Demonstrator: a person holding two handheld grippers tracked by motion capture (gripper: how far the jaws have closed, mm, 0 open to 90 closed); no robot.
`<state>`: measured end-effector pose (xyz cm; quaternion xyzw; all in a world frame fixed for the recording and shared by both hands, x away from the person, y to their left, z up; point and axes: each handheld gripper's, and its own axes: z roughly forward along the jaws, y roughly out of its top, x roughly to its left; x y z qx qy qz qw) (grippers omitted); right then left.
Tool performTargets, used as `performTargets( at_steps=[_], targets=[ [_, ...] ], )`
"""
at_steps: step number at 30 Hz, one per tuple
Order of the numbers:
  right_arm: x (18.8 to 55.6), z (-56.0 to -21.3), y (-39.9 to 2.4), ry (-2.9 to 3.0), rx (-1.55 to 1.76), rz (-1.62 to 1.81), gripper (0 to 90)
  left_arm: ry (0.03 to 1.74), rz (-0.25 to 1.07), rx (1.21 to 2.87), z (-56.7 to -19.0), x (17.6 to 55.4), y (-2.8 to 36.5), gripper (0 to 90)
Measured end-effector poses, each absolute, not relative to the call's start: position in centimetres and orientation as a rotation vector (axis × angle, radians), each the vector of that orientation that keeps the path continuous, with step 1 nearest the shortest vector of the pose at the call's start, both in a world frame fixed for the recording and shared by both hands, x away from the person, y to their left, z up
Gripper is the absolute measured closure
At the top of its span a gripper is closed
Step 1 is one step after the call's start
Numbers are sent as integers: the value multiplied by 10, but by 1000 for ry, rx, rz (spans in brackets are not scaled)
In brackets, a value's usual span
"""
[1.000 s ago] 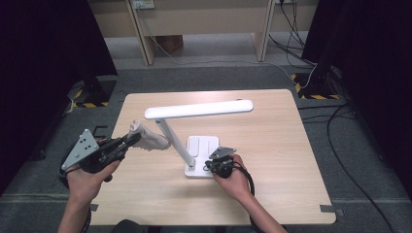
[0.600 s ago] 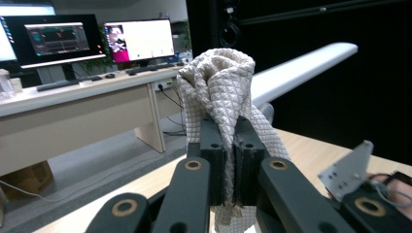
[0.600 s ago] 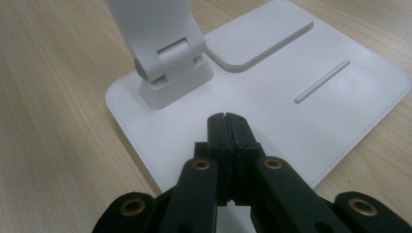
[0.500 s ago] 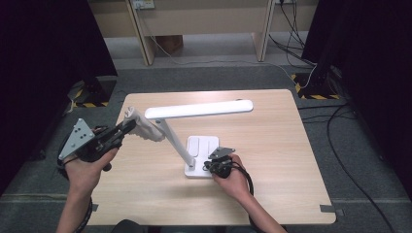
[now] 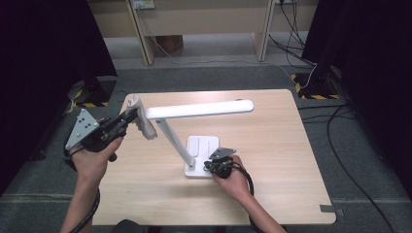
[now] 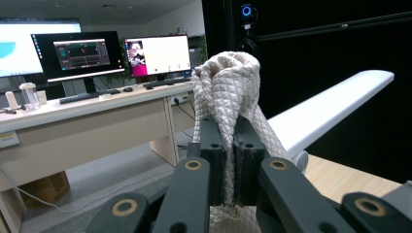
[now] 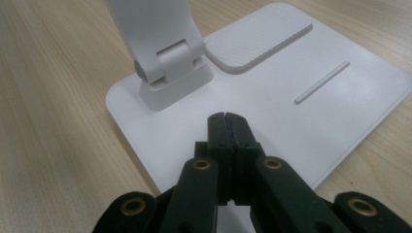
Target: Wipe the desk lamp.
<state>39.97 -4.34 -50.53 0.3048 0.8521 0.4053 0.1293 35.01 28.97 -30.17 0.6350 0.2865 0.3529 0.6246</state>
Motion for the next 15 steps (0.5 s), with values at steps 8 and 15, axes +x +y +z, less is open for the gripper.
performTargets(
  at_steps=[8,15],
  targets=[
    [400,-506,-43,2475,886,1183,900,620,860,1435,-296,350,281,851],
    [400,-506,-43,2472,890,1188,900,564,864,1441,-292,351,267,849]
  ],
)
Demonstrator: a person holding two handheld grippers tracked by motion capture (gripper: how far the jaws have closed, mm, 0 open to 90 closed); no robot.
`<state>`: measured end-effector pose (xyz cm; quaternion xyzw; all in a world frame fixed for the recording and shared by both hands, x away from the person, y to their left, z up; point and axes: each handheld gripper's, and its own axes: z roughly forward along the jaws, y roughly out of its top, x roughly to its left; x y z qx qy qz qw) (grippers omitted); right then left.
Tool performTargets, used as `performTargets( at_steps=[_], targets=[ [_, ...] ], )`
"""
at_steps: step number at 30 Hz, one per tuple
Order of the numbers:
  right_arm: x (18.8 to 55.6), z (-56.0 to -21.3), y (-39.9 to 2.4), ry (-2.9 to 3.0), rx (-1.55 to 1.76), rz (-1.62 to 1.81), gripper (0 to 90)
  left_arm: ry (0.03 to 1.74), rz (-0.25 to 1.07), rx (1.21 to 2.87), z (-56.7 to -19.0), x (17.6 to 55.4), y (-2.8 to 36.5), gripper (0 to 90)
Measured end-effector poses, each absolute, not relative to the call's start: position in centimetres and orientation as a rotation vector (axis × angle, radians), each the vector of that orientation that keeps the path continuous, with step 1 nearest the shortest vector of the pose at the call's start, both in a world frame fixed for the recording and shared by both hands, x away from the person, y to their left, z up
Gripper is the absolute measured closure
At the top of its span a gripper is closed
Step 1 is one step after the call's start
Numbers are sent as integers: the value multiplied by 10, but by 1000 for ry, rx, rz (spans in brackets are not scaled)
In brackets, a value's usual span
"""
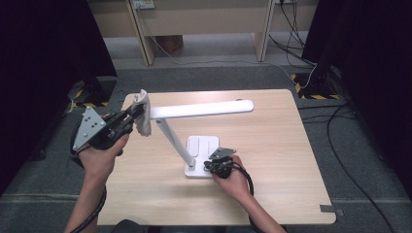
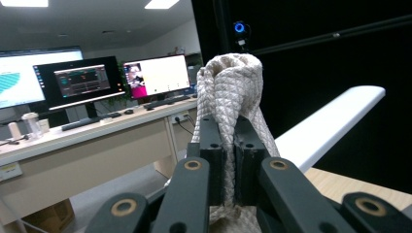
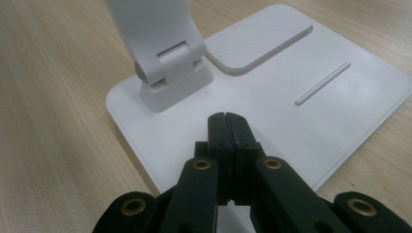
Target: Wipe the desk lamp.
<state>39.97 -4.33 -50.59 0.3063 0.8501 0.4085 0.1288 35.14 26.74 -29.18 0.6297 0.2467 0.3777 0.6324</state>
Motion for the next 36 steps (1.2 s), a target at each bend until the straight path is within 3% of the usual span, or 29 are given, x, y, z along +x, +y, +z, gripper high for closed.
performTargets(
  at_steps=[36],
  targets=[
    [400,-508,-45,2461,889,1215,900,555,830,1447,-296,361,237,848]
  ],
)
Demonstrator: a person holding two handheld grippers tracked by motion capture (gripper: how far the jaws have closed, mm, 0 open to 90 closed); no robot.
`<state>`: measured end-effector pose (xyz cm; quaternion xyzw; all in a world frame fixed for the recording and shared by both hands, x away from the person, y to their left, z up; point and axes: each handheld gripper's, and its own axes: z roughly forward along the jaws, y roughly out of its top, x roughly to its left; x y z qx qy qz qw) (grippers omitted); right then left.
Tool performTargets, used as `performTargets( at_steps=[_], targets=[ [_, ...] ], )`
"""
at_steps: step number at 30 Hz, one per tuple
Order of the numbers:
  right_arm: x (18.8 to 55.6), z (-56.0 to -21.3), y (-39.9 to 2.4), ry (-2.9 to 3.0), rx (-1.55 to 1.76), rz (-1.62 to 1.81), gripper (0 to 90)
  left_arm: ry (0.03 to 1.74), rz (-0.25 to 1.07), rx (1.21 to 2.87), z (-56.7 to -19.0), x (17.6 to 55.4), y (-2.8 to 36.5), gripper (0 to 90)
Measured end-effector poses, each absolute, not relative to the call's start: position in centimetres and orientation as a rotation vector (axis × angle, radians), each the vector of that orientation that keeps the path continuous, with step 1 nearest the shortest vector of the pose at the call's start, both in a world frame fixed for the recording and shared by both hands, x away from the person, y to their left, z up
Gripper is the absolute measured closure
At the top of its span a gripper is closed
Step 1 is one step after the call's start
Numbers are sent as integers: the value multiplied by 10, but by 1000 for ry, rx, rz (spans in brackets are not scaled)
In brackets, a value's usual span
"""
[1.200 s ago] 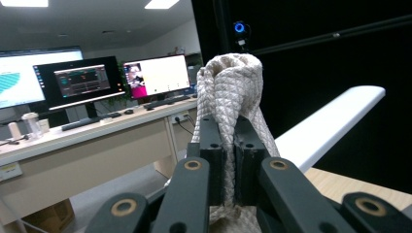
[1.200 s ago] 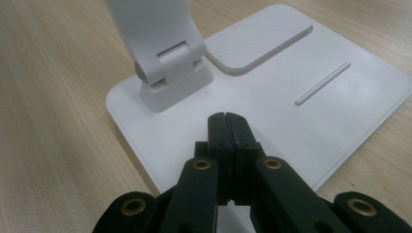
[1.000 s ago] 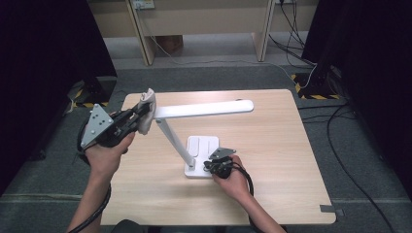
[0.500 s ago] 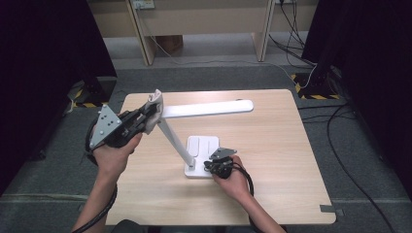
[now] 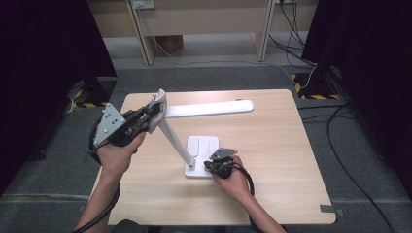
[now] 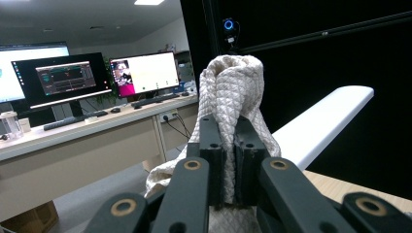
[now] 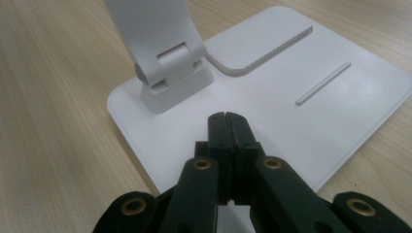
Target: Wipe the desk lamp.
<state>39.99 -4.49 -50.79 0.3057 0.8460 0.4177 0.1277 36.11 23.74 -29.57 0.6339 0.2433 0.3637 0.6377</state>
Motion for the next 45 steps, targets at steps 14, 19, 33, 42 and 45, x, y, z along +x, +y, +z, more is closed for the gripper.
performTargets(
  at_steps=[14,19,33,42,45],
  targets=[
    [400,-508,-45,2462,891,1217,900,553,820,1450,-296,362,230,848],
    [400,-508,-45,2459,898,1220,900,548,815,1452,-295,363,226,848],
    [400,-508,-45,2463,900,1226,900,535,811,1462,-294,364,216,849],
    [400,-509,-45,2460,898,1231,900,528,803,1465,-294,365,210,848],
    [400,-509,-46,2460,899,1234,900,524,804,1466,-294,366,208,849]
  ],
)
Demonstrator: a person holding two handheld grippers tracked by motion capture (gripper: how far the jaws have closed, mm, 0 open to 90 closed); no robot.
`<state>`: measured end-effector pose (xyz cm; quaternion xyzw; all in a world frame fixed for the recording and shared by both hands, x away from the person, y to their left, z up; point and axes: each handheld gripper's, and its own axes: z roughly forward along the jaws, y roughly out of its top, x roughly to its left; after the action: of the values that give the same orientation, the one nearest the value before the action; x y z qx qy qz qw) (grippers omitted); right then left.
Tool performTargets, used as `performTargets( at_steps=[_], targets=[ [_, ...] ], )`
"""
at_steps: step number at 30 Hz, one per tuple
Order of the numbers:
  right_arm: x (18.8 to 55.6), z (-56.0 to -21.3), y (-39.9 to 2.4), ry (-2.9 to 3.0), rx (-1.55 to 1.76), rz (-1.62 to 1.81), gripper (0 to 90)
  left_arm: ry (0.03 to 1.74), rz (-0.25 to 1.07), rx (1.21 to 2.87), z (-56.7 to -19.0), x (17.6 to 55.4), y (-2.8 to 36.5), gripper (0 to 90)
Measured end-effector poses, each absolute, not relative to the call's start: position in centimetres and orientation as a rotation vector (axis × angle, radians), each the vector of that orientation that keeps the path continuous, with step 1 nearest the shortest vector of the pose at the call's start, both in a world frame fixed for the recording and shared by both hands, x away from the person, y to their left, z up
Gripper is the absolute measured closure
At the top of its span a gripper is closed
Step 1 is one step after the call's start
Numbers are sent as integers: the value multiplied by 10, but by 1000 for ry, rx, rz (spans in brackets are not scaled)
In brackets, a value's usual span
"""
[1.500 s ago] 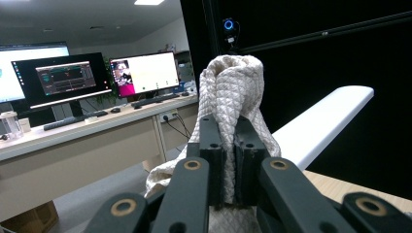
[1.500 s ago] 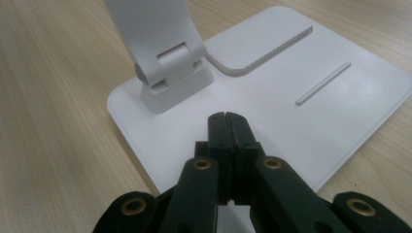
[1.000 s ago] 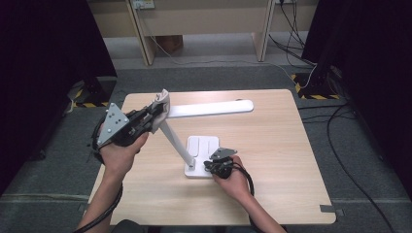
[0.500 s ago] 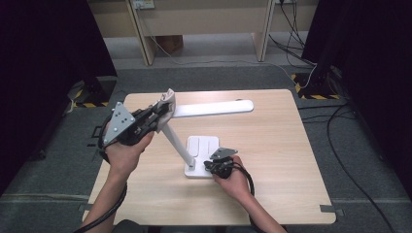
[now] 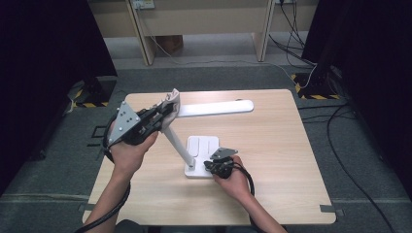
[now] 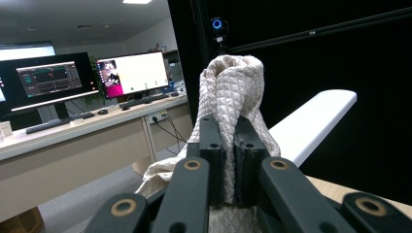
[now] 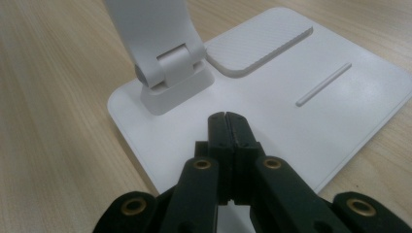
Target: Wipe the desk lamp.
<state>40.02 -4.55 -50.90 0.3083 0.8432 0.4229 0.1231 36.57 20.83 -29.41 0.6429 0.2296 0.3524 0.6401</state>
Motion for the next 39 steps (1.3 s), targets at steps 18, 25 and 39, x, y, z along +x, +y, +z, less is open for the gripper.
performTargets(
  at_steps=[18,25,39],
  targets=[
    [400,-509,-46,2459,908,1239,900,515,801,1472,-294,367,198,849],
    [400,-509,-46,2458,908,1239,900,511,798,1471,-293,368,194,848],
    [400,-510,-46,2456,896,1238,900,509,796,1474,-293,368,187,849]
  ],
)
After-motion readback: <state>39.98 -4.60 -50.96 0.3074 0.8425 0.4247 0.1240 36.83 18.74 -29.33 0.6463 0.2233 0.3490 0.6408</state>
